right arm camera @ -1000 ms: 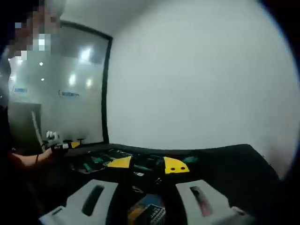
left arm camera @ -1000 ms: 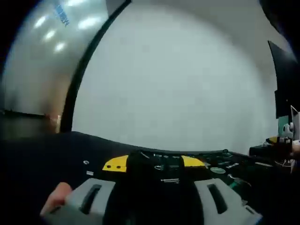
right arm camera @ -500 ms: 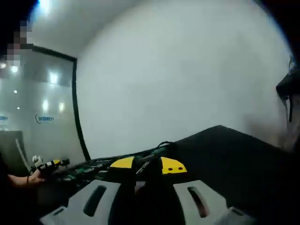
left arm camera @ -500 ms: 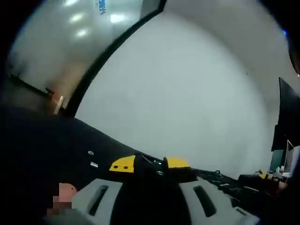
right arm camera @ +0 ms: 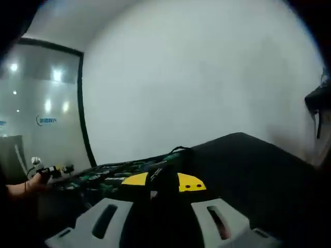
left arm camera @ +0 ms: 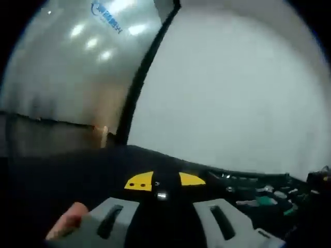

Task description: Pick up the tools and put them into their designated positions in the toolbox.

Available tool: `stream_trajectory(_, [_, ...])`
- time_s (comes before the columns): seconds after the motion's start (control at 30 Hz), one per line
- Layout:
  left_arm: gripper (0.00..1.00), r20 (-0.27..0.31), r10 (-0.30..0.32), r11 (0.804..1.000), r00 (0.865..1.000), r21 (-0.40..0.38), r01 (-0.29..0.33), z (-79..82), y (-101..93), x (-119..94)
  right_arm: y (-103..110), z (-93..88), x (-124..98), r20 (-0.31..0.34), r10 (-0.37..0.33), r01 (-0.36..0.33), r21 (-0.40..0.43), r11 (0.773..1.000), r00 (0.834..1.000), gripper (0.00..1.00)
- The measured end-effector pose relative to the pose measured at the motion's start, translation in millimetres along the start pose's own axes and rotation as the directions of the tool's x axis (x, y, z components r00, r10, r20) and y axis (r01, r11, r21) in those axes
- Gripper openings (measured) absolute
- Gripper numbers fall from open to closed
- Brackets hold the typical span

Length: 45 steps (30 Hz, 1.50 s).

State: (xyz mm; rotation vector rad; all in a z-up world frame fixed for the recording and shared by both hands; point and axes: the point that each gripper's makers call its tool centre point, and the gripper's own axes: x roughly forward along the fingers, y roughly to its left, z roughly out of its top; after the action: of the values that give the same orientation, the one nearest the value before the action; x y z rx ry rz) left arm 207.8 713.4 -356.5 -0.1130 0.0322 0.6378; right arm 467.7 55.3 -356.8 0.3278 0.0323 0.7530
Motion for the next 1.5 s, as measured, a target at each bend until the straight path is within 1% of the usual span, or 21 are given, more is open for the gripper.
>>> stream_trajectory(0.07, [0.2,-0.062,0.059,0.991,0.996,0.125,-0.051,-10.3,11.4,14,5,-4.8,1,-0.018,0.009,-0.009,-0.016,1.0,1.0,0.17])
stream_trajectory(0.1, [0.2,-0.087,0.066,0.993,0.994,0.105,-0.057,-15.5,11.9,19,7,-6.5,2,-0.027,0.012,-0.013,-0.025,1.0,1.0,0.17])
stream_trajectory(0.17, [0.2,-0.137,0.024,0.997,0.99,-0.063,-0.033,-28.6,3.9,33,8,-9.3,3,-0.043,0.013,-0.014,-0.041,0.999,0.999,0.17])
stream_trajectory(0.2, [0.2,-0.191,0.003,0.99,0.982,-0.137,-0.03,-38.1,0.6,37,9,-9.6,3,-0.046,0.013,-0.015,-0.046,0.999,0.999,0.17])
stream_trajectory(0.23, [0.2,-0.218,0.016,0.985,0.976,-0.164,-0.053,-43.7,2.4,41,4,-9.9,4,-0.048,0.012,-0.015,-0.049,0.999,0.999,0.17])
stream_trajectory(0.37, [0.21,-0.207,0.055,0.996,0.977,-0.057,-0.068,-47.6,6.5,57,-6,-11.2,9,-0.057,0.01,-0.013,-0.053,0.999,0.998,0.17])
stream_trajectory(0.5, [0.26,-0.175,-0.023,0.998,0.984,0.046,0.031,-50.1,-15.6,64,2,-13.7,7,-0.065,0.01,-0.014,-0.055,0.998,0.998,0.17])
stream_trajectory(0.6, [0.31,-0.278,-0.011,0.997,0.96,0.064,0.031,-73.8,-16.3,67,4,-16.5,9,-0.076,0.015,-0.02,-0.062,0.998,0.997,0.17])
stream_trajectory(0.73, [0.24,-0.284,-0.057,0.996,0.957,0.052,0.075,-76.2,-28.0,68,4,-22.0,11,-0.099,0.022,-0.03,-0.073,0.997,0.995,0.17])
stream_trajectory(0.8, [0.24,-0.279,-0.082,0.989,0.957,0.093,0.111,-76.6,-33.7,69,5,-24.2,11,-0.108,0.025,-0.033,-0.078,0.996,0.994,0.17])
stream_trajectory(0.87, [0.23,-0.271,-0.077,0.973,0.959,0.189,0.132,-75.3,-33.6,71,6,-25.7,11,-0.114,0.027,-0.037,-0.083,0.996,0.993,0.17])
stream_trajectory(0.97, [0.13,-0.269,-0.04,0.948,0.962,0.295,0.121,-72.4,-32.1,68,6,-27.2,11,-0.12,0.029,-0.04,-0.088,0.995,0.992,0.17])
stream_trajectory(1.0, [0.13,-0.255,-0.044,0.937,0.966,0.325,0.129,-69.4,-34.3,66,6,-27.6,11,-0.121,0.029,-0.04,-0.089,0.995,0.992,0.17])
stream_trajectory(1.13, [0.14,-0.205,-0.069,0.938,0.976,0.32,0.133,-58.9,-40.2,66,5,-28.4,11,-0.125,0.027,-0.039,-0.094,0.995,0.992,0.17])
stream_trajectory(1.2, [0.17,-0.164,-0.006,0.912,0.987,0.403,0.072,-49.7,-25.5,68,5,-29.3,11,-0.129,0.027,-0.039,-0.096,0.995,0.991,0.17])
stream_trajectory(1.23, [0.16,-0.16,0.037,0.918,0.986,0.396,0.03,-49.6,-14.6,70,5,-29.9,11,-0.132,0.025,-0.039,-0.098,0.994,0.991,0.17])
stream_trajectory(1.27, [0.16,-0.165,0.06,0.937,0.985,0.348,0.001,-49.7,-5.3,71,4,-30.6,11,-0.135,0.024,-0.038,-0.1,0.994,0.99,0.17])
stream_trajectory(1.3, [0.16,-0.158,0.076,0.958,0.985,0.284,-0.028,-47.3,3.6,73,4,-30.9,11,-0.137,0.024,-0.038,-0.101,0.994,0.99,0.17])
stream_trajectory(1.37, [0.16,-0.146,0.088,0.977,0.985,0.204,-0.057,-45.2,15.7,76,5,-30.9,11,-0.137,0.025,-0.039,-0.105,0.994,0.99,0.17])
stream_trajectory(1.43, [0.15,-0.148,0.047,0.976,0.988,0.219,-0.014,-45.8,2.6,75,5,-31.7,11,-0.142,0.026,-0.041,-0.107,0.993,0.99,0.17])
stream_trajectory(1.5, [0.15,-0.156,0.02,0.953,0.988,0.302,0.028,-48.6,-11.9,77,5,-31.8,11,-0.142,0.027,-0.043,-0.111,0.993,0.99,0.17])
